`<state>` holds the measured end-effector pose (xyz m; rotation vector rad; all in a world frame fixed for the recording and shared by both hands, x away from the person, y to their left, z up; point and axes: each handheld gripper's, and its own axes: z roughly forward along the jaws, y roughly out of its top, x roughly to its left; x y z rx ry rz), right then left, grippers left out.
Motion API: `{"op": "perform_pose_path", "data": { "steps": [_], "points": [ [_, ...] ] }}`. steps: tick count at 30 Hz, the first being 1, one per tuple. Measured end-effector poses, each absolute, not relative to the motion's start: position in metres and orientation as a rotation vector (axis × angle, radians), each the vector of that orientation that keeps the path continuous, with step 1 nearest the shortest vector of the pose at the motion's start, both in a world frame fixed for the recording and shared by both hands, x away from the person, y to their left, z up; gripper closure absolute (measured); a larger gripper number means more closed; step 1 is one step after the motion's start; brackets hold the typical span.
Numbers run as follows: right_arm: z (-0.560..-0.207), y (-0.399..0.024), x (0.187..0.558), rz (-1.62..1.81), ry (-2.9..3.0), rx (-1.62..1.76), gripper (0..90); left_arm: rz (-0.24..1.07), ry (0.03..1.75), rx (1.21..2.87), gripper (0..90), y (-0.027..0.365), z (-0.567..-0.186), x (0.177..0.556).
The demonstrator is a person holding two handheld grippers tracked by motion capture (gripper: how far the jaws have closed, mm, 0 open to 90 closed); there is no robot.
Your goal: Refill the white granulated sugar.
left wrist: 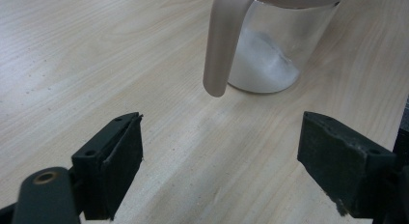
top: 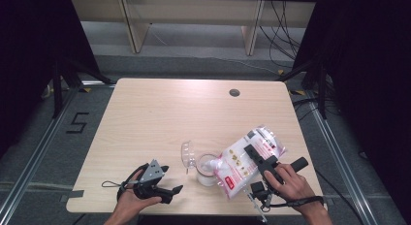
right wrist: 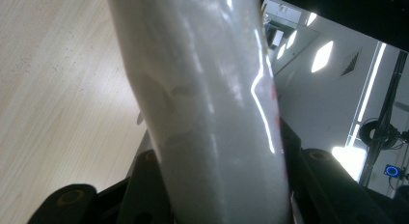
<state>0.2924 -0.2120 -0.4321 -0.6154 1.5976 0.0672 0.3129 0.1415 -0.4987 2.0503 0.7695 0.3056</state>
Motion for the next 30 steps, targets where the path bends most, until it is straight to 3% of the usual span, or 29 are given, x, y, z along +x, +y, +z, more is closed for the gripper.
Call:
{"op": "perform_pose_path", "data": {
  "steps": [30],
  "points": [
    [-0.4335, -0.2149, 0.2958, 0.109, 1.662, -0.573, 64.9, 0.307, 0.769, 2.05, 15.9, 0.1418, -0.4985, 0.313]
  ]
}}
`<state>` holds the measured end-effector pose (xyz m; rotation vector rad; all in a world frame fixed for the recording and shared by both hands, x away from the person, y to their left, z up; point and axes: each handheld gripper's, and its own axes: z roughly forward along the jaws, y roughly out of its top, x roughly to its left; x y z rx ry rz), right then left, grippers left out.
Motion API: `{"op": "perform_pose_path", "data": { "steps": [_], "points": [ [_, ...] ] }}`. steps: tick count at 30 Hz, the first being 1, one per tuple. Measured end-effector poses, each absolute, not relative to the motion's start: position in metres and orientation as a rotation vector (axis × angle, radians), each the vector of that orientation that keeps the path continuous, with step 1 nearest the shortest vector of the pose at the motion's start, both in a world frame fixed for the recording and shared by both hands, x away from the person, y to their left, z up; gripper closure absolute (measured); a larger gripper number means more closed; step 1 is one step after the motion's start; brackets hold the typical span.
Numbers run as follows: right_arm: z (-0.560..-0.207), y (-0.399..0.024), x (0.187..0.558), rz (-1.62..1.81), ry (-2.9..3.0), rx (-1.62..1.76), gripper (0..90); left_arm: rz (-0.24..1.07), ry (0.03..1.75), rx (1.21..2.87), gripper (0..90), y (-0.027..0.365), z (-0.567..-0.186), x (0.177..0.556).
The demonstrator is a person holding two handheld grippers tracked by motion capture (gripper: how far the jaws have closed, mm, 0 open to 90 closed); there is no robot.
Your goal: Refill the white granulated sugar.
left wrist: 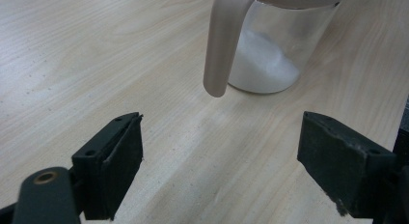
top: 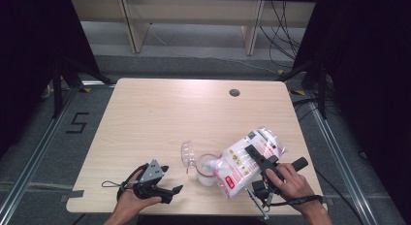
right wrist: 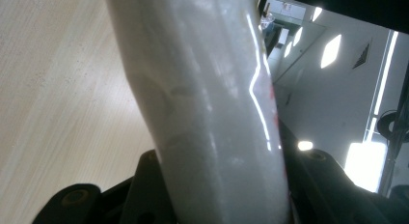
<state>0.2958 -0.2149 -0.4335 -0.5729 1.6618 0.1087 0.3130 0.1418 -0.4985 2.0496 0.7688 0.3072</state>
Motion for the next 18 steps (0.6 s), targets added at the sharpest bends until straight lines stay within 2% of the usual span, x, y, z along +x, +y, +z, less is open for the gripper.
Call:
{"op": "perform_pose_path", "data": {
  "steps": [18],
  "points": [
    [-0.431, -0.2144, 0.2975, 0.129, 1.634, -0.609, 65.1, 0.309, 0.768, 2.053, 15.9, 0.1418, -0.4986, 0.3131]
  ]
}}
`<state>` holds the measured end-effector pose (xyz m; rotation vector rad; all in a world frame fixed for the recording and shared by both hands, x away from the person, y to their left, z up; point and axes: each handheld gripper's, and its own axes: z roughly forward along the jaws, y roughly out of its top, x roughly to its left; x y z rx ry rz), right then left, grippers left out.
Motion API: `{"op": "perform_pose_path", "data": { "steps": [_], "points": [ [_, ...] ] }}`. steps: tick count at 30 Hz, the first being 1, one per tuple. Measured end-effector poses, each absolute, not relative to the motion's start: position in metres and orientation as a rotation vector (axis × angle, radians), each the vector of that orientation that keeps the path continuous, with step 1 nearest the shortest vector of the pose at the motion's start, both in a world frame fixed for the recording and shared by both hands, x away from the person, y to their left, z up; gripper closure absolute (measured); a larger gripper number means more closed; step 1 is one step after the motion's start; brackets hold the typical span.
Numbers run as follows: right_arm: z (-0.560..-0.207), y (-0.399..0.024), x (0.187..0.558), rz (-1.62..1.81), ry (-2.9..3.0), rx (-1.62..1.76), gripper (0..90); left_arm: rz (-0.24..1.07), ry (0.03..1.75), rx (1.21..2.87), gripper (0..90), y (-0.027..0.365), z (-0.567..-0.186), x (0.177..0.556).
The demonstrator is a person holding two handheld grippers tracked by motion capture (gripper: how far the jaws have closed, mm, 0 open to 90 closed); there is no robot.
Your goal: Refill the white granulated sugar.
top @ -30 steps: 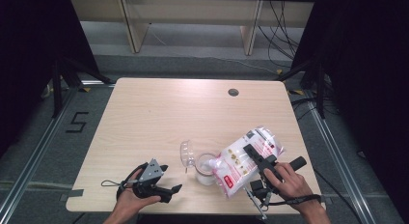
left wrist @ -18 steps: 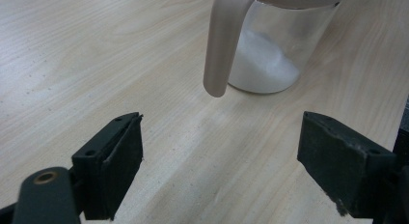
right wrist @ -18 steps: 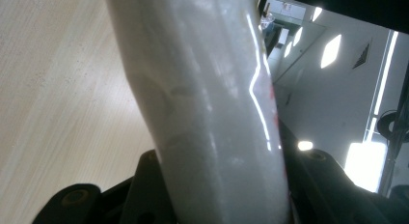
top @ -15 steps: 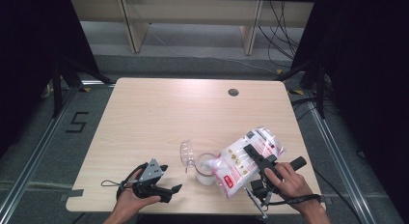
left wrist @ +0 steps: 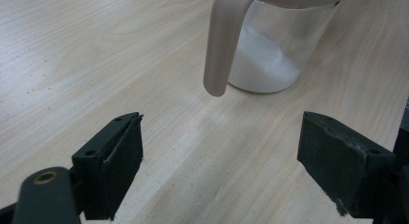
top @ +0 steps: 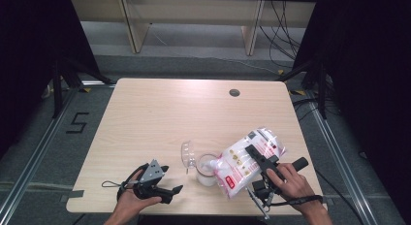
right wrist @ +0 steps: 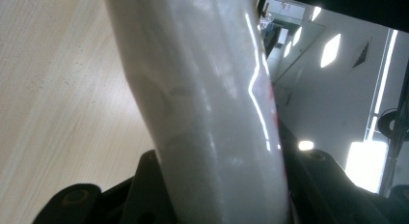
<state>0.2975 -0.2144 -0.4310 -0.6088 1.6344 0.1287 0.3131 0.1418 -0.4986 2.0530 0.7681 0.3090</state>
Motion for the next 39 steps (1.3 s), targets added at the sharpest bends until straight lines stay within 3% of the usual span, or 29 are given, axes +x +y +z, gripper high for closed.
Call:
{"op": "perform_pose_path", "data": {
  "steps": [39],
  "points": [
    [-0.4298, -0.2156, 0.2959, 0.123, 1.643, -0.584, 65.2, 0.308, 0.768, 2.053, 15.9, 0.1417, -0.4986, 0.3131]
  ]
}}
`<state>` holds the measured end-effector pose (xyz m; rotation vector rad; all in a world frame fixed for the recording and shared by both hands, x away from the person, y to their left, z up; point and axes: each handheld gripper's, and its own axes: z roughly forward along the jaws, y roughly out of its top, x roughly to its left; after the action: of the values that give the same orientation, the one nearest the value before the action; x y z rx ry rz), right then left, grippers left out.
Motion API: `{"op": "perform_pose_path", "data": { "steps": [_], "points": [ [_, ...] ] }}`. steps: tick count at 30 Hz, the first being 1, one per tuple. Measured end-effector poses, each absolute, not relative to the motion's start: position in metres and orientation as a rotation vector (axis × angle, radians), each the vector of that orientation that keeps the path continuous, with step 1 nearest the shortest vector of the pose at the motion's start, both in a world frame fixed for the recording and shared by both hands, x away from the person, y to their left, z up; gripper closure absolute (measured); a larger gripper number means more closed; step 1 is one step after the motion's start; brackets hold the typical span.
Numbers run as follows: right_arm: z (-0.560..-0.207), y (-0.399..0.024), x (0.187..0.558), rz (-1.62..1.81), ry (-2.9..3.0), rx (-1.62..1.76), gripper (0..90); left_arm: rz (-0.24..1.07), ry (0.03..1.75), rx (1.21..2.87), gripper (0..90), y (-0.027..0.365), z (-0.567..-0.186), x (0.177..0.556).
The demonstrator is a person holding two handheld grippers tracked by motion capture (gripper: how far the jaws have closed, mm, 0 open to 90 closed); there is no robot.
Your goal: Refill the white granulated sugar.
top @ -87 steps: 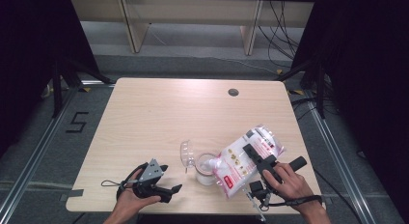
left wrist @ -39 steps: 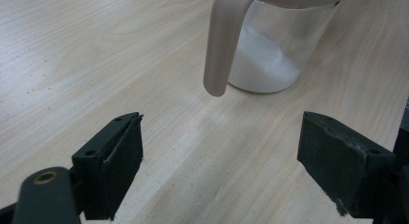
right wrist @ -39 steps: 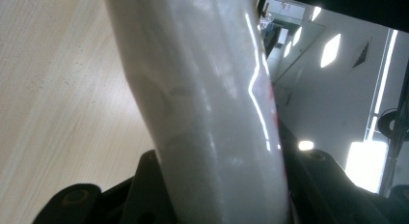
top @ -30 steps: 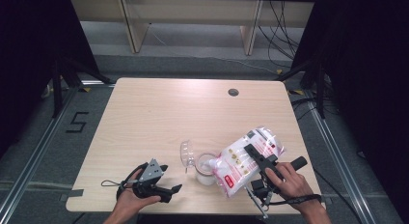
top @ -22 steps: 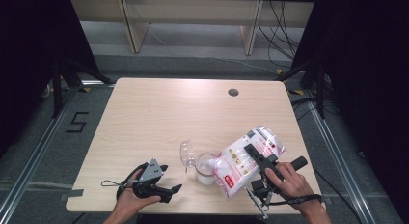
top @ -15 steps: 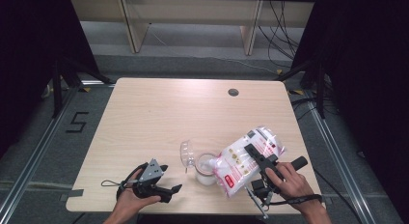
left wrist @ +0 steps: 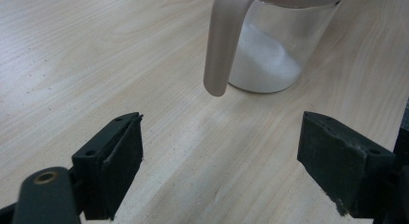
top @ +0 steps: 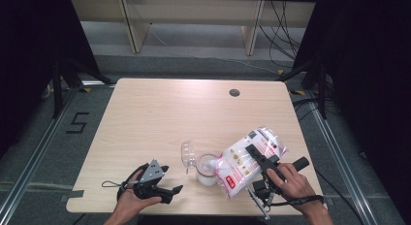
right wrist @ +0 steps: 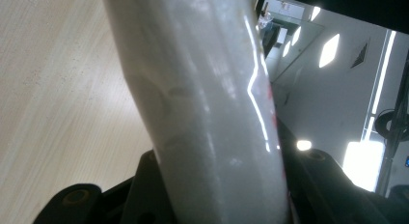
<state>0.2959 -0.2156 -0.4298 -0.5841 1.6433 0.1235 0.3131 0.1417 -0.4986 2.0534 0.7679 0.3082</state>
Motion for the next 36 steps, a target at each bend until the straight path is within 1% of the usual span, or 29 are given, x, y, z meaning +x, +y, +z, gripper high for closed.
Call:
{"op": "perform_pose_path", "data": {
  "steps": [36],
  "points": [
    [-0.4282, -0.2158, 0.2938, 0.096, 1.637, -0.585, 65.4, 0.307, 0.773, 2.051, 15.9, 0.1417, -0.4987, 0.313]
  ]
}}
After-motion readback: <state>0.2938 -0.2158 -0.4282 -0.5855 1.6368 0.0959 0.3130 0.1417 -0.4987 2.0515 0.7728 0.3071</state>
